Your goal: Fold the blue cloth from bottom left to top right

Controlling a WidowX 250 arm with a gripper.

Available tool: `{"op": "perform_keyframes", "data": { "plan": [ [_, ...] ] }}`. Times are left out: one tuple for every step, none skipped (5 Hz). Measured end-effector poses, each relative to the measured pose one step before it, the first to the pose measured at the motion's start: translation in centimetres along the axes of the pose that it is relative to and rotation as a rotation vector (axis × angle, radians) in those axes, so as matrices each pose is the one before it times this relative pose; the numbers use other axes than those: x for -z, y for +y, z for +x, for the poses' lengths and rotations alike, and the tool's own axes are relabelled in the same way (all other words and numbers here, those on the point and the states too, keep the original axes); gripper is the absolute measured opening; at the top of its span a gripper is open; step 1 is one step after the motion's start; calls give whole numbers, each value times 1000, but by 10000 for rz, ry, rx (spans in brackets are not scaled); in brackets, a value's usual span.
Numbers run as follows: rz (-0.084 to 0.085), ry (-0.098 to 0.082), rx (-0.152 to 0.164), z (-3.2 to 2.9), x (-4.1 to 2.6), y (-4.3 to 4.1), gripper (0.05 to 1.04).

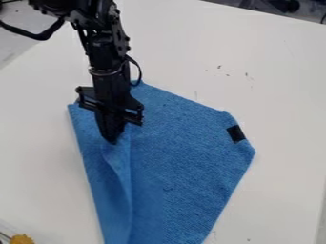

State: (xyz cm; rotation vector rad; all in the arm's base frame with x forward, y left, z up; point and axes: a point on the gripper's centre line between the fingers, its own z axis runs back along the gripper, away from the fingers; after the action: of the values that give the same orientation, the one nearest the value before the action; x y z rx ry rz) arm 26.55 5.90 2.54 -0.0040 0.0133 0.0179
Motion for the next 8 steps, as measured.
{"op": "perform_keyframes", "data": {
  "plan": [
    [-111,-133,14,343,460,-192,75],
    [-83,-191,-117,201,109,-149,224],
    [-141,-156,-176,39,217,-256,488],
    [-194,-37,-12,143,25,-589,802],
    [-129,-27,126,448,290,-808,1012],
    [-416,-468,-177,1656,-33,-1444,1012],
    [-239,-469,116,1916,-25,-1598,1005],
    [531,100,176,849,-599,-1393,1004]
  ]
}}
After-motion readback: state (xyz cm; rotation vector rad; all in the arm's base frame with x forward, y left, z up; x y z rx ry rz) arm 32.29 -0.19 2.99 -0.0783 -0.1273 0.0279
